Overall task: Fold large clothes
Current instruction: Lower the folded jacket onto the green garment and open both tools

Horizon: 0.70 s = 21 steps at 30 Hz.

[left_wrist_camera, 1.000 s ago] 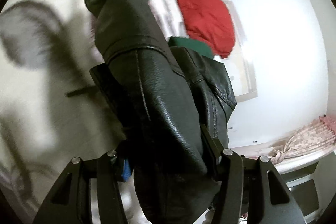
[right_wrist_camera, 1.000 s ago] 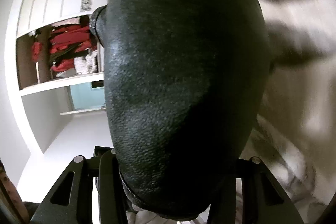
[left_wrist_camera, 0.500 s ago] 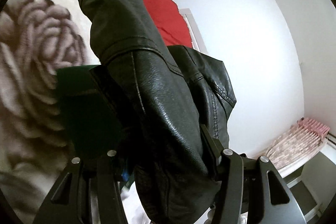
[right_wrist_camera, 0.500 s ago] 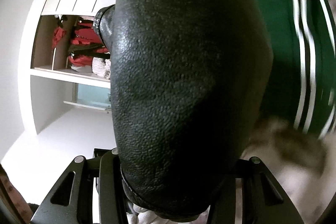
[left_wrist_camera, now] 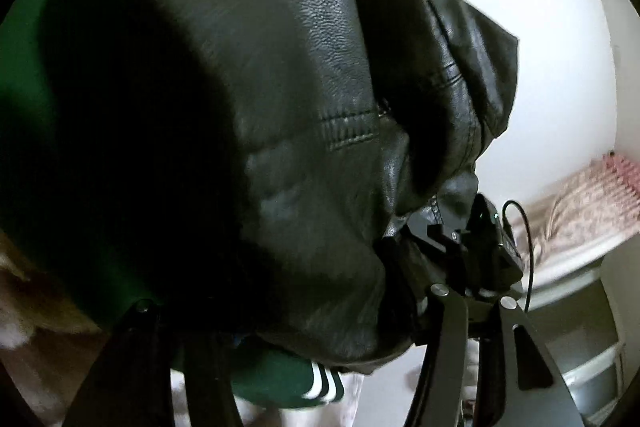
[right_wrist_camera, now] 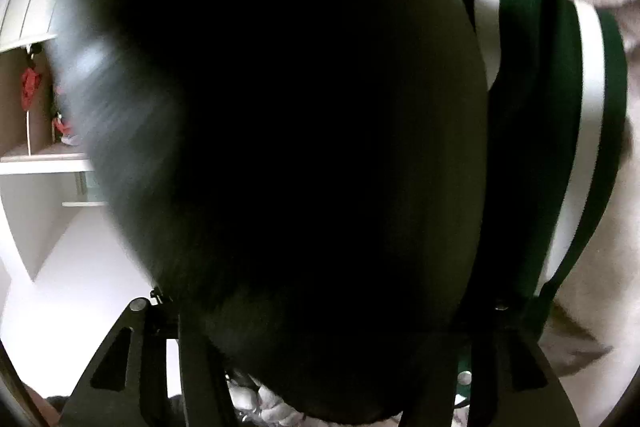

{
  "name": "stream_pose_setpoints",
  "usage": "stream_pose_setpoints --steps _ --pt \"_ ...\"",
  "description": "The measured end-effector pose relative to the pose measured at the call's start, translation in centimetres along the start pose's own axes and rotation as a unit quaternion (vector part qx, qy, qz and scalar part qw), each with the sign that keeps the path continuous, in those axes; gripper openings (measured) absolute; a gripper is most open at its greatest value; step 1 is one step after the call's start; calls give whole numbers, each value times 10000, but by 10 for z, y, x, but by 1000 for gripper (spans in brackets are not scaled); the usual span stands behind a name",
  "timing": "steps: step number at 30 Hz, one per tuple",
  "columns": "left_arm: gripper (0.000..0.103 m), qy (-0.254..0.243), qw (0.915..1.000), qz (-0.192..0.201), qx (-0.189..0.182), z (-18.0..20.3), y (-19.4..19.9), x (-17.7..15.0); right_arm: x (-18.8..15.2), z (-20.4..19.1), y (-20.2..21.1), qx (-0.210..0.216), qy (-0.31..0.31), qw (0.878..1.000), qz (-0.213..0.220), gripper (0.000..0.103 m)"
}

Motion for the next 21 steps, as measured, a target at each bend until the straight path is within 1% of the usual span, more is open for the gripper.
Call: stream_pose_setpoints --steps 1,2,3,4,5,6,7,8,9,10,11,12,13,14,15,16,17,18,19,20,21 --pt "57 -23 9999 -88 45 2 2 2 -3 -2 3 -57 -10 10000 63 64" --pt "63 -60 9996 -205 162 6 4 2 -6 -4 6 -151 -47 9998 113 66" --pt "67 -121 9992 -276 264 11 8 4 -12 -6 10 -329 -159 9991 205 70" --pt "78 -228 9985 -307 400 15 12 7 -16 -8 14 -407 -211 9985 298 71" --pt "92 -465 9964 -297 638 23 19 5 -24 -13 20 -602 -220 9968 478 74" --pt "95 -648 9946 -229 783 28 24 3 -32 -16 27 -762 -292 9942 706 76" --pt "96 -828 9923 -175 906 33 30 1 -39 -17 35 -775 -406 9918 930 77" --pt "96 -972 9892 -246 1073 37 34 -3 -45 -17 43 -820 -526 9883 1171 78" --pt "96 -1056 9862 -281 1245 40 37 -3 -49 -19 47 -849 -592 9860 1304 79" --pt "96 -1214 9804 -216 1535 42 43 -4 -47 -18 58 -920 -657 9822 1501 79" --pt "96 -1332 9762 -164 1703 45 48 -4 -54 -21 65 -1153 -703 9756 1733 79" --pt "96 -1512 9684 -116 1981 47 55 -3 -65 -11 78 -1325 -717 9717 1820 79" --pt "96 -1682 9594 -76 2264 50 62 0 -73 -18 83 -1770 -702 9612 1995 79" --pt "96 -1850 9488 -60 2559 55 69 2 -88 -20 100 -2219 -665 9487 2152 79" --pt "96 -1980 9400 -71 2776 54 72 2 -85 -24 56 -2617 -670 9364 2240 79" --pt "96 -2147 9282 -85 3039 58 79 2 -97 -36 55 -3335 -695 9100 2362 80" --pt "96 -2279 9168 -87 3279 63 88 1 -106 -50 62 -3765 -722 8908 2438 86" --pt "96 -2341 9100 -93 3421 67 94 1 -124 -59 54 -4089 -709 8748 2500 89" --pt "96 -2394 9053 -112 3507 72 102 1 -140 -72 46 -4375 -702 8592 2558 89" --pt "96 -2426 9029 -133 3545 72 108 1 -151 -78 40 -4554 -694 8485 2603 90" --pt "96 -2483 8969 -124 3656 75 122 3 -167 -91 36 -4765 -673 8350 2668 90"
Point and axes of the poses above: each gripper's, at about its wrist camera, not at the fingertips, and y roughly against the way its jaws point, z to its right, x to its top, the point moved 3 cm from there along -y, roughly the way its jaws point, and after that the axes turned 8 degrees about -z, right-handed, at the moved point
